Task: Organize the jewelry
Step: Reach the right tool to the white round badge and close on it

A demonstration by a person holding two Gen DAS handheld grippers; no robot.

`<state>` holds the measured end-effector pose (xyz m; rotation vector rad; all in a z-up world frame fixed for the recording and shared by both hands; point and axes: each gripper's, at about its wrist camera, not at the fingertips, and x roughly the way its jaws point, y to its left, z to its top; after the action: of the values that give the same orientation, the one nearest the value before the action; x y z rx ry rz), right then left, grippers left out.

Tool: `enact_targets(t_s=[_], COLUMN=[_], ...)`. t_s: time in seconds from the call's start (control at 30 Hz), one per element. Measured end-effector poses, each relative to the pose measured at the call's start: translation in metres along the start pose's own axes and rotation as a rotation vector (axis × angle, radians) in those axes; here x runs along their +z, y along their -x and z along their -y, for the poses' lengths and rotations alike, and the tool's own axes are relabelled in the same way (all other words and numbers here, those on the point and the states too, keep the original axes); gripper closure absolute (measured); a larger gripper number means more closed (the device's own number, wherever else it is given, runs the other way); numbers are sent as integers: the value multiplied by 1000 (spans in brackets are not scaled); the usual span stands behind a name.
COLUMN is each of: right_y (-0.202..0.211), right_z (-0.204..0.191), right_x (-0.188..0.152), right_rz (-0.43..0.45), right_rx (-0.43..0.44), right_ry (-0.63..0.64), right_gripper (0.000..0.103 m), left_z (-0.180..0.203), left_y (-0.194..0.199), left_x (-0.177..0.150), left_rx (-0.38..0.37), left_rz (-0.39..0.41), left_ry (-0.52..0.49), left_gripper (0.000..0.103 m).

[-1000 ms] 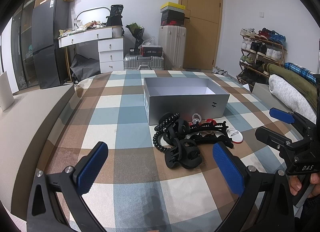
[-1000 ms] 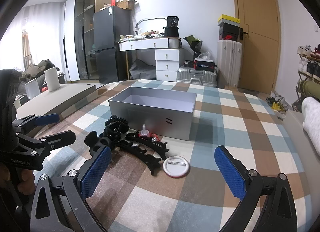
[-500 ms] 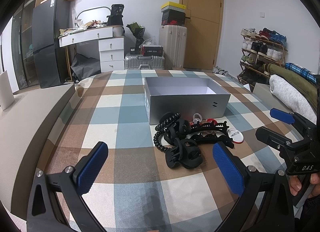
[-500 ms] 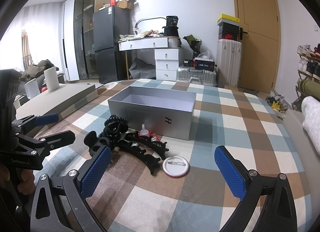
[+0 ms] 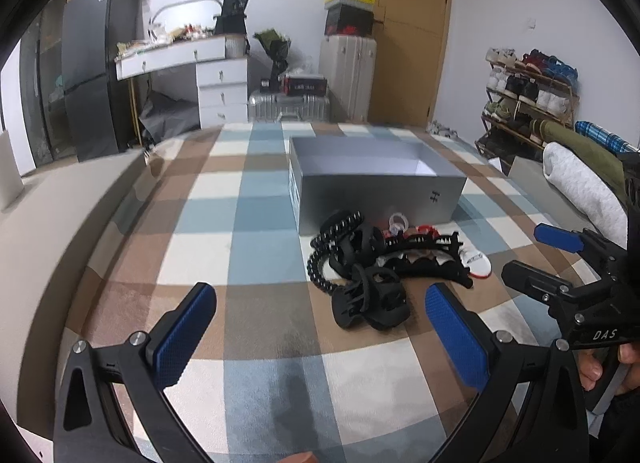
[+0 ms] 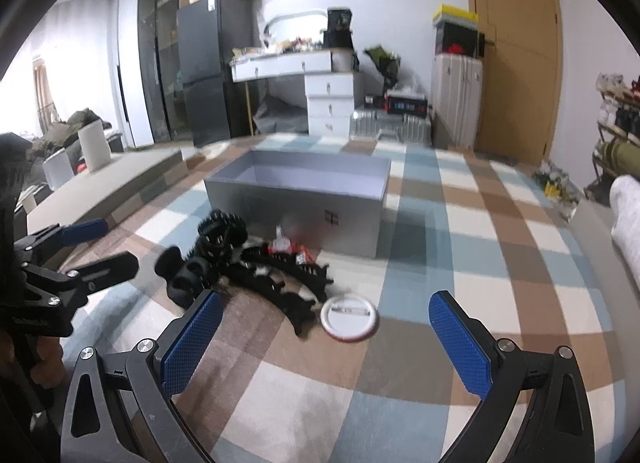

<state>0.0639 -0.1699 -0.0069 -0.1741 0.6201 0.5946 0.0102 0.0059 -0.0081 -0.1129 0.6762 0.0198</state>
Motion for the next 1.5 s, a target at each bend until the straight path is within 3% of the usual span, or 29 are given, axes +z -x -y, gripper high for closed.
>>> enact_targets(t_s=[0.3,0.4,0.53,0.6,0.9,1.13,1.3,1.5], right_y=[-18,-21,-25,-28,-41,-46,-50,-49], right_z=[3,9,16,19,18,19,14,13], right_x=[-8,-8,-2,0,-3,3,6,5], right_rz=[-155,-185,-219,-238,-313,-306,-292,-284], right_rx=[-3,22,35,31,19,40,47,46], right_ry=[18,-4,-24,-8,78,90,103,108], right_gripper=[2,12,37,40,50,50,62,63], left_z=[12,17,17,16,19,19,16,14], left_y=[-19,-23,-26,-27,-34,-41,-44,-45], left_x=[-5,-7,-6,-5,-2,1,4,6], left_rx=[4,-3,-55,-62,-70,-57,-46,-49], left_rz=[-149,-188,-229,-242,-268,-279,-279,-275], left_ry=[-57,-86,-75,-71,-91,-89,-70,-47], left_gripper=[1,1,1,2,7,7,7,8])
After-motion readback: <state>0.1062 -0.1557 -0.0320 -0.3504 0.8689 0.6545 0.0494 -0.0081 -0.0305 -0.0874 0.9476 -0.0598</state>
